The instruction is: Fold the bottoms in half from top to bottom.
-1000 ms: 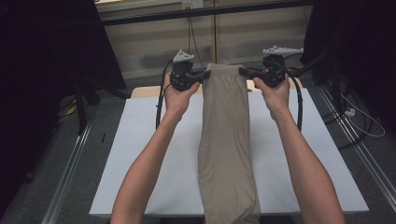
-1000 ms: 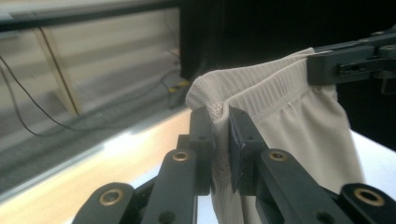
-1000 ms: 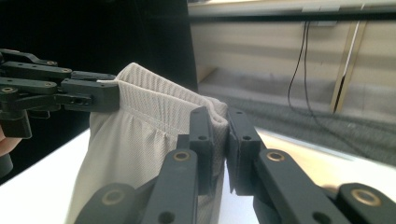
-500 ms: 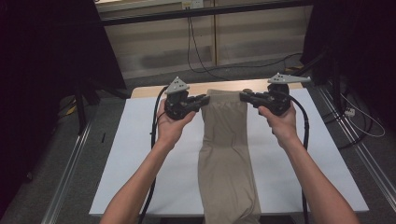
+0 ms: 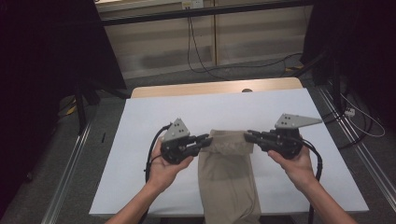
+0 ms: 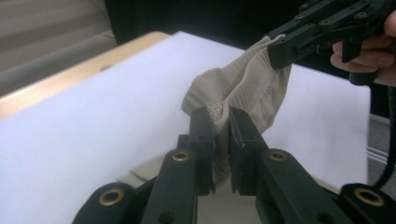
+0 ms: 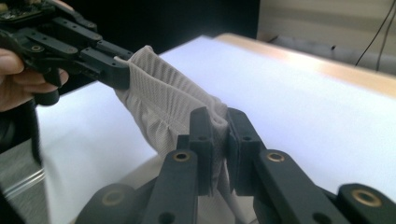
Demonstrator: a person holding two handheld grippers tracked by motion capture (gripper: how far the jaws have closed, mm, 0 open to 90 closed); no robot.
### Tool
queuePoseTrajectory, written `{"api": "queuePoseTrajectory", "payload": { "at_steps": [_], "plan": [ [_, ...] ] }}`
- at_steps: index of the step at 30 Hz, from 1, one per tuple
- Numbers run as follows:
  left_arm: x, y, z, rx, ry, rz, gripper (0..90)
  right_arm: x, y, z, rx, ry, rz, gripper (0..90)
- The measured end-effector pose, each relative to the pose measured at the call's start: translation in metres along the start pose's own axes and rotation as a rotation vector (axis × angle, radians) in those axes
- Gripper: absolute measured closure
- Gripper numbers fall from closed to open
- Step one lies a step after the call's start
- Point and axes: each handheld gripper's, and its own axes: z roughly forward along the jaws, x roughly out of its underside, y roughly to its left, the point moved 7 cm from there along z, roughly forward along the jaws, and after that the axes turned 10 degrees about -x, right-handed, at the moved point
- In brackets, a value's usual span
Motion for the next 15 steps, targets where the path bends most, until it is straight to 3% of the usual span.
{"api": "queuePoseTrajectory", "payload": {
  "at_steps": [4, 9, 12, 15],
  "plan": [
    [0.022, -0.011, 0.002, 0.025, 0.045, 0.014, 81.3, 0.028, 0.013, 0.0, -0.016, 0.046, -0.005, 82.6],
    [0.051, -0.027, 0.004, 0.052, 0.111, 0.039, 81.1, 0.064, 0.024, 0.001, -0.041, 0.087, 0.025, 82.4],
    [0.062, -0.036, 0.001, 0.066, 0.128, 0.038, 81.0, 0.077, 0.03, 0.002, -0.05, 0.123, 0.033, 82.2],
    [0.077, -0.045, -0.004, 0.078, 0.156, 0.063, 80.8, 0.087, 0.04, 0.003, -0.062, 0.158, 0.027, 81.8]
  ]
}}
